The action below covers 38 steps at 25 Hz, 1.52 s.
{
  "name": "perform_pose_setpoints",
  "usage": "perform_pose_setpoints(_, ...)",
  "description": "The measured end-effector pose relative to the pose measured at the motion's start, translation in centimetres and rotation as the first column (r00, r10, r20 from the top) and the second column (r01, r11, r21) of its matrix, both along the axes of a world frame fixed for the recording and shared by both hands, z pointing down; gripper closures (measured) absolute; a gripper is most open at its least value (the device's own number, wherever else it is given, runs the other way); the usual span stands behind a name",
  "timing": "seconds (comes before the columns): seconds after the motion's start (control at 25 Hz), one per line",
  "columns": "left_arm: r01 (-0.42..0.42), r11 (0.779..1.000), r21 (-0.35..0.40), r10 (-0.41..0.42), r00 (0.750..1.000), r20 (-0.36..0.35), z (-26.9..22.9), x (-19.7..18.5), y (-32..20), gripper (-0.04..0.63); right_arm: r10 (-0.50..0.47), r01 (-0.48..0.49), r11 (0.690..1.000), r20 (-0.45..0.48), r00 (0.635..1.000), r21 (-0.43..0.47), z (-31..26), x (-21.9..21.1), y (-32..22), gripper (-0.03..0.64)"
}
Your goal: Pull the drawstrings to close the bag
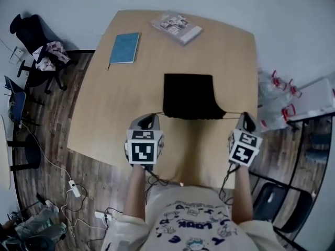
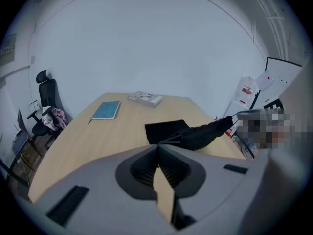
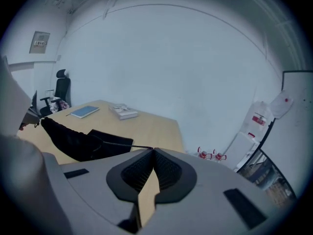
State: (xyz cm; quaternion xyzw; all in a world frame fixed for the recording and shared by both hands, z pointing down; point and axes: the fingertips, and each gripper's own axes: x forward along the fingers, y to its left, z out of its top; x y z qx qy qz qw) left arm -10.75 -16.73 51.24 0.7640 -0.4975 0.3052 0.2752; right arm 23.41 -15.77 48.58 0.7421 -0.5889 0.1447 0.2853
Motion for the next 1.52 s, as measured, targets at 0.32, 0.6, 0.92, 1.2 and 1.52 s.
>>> perform_pose_setpoints(0.32,0.157,0.980,0.123,-0.169,0.981,0.098,-3.5,-3.2,-1.8,0.591,0.105,-0.105,0.990,-0.001,0.994,0.096,-4.2,1.1,-0.6,0.612)
perform_pose_setpoints(0.6,0.273,0.945,0.181,-0.296,0.948,0.118,-5.1,-6.0,-2.8,0.591,0.196,-0.193,0.963,0.006,0.981,0.186,-6.8,3.0,-0.4,0.612)
perform_pose_setpoints(0.92,0.347,0.918,0.191,-0.377,0.914,0.150,-5.6,-9.1,-3.2,0.591,0.277,-0.279,0.937,0.040,0.960,0.210,-7.5,5.6,0.3,0.614)
perform_pose_setpoints(1.2,0.386,0.907,0.171,-0.410,0.901,0.140,-5.2,-10.4,-3.2,0.591,0.296,-0.298,0.926,0.044,0.954,0.231,-8.0,7.0,0.1,0.612)
perform_pose_setpoints(1.52,0.375,0.907,0.191,-0.407,0.898,0.167,-5.5,-10.5,-3.5,0.591,0.285,-0.296,0.933,0.081,0.955,0.203,-7.0,7.1,-0.1,0.612)
